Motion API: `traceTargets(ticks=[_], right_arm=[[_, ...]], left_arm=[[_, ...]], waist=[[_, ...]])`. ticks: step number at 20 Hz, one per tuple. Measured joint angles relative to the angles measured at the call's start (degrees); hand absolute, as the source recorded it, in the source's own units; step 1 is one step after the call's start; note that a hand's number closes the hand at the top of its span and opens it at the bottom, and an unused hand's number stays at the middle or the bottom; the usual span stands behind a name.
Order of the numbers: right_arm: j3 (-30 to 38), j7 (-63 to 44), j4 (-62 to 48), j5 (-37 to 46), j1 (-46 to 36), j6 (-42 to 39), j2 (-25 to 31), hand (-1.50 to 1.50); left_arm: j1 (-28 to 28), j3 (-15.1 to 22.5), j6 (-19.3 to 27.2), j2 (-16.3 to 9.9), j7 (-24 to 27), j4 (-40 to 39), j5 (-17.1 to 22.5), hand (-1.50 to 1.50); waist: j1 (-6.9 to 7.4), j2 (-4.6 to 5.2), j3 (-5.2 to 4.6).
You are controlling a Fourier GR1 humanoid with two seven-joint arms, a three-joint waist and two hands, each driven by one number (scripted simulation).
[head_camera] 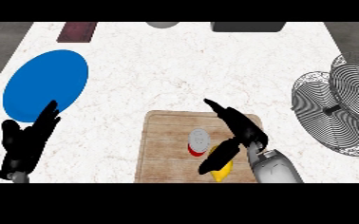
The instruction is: Pick the can from the cutting board and place it in the tiered basket
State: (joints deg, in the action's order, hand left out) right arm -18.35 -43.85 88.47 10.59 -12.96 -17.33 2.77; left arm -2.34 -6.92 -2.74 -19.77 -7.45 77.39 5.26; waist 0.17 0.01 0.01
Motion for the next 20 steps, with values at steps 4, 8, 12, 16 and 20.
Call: traceTargets(ticks=[4,8,12,16,20], right_arm=[[-1.63,1.67,-1.41,1.82,1.43,1.26,-1.36,-1.50],[-3.25,3.79,-4.13,2.52,1.20,2.81,-2.04,-1.50],[-4.80,4.91,-5.91,2.10,0.87,3.59,-2.24,1.50],[-6.78,9.08,-5.38,3.86,1.15,5.04,-2.11,1.50],[-8.50,11.14,-5.45,4.64,0.96,9.09,-2.34,1.50]], left_arm=[[0.58,-1.26,-1.32,0.43,0.98,-1.58,-0.83,0.00],[0.14,-2.19,-1.94,0.73,-0.34,0.18,-1.34,0.00],[0.81,-2.40,-1.69,2.10,-0.59,-0.02,-2.42,0.00],[1.44,-3.19,-2.74,1.73,-0.86,-0.57,-2.43,0.00],[-0.25,-3.71,-3.47,2.10,-1.08,1.34,-2.60,0.00]], waist=[[-0.04,-0.01,-0.01],[-0.05,-0.20,-0.11],[-0.09,-0.35,-0.20],[-0.15,-0.35,-0.23],[-0.02,-0.25,-0.14]])
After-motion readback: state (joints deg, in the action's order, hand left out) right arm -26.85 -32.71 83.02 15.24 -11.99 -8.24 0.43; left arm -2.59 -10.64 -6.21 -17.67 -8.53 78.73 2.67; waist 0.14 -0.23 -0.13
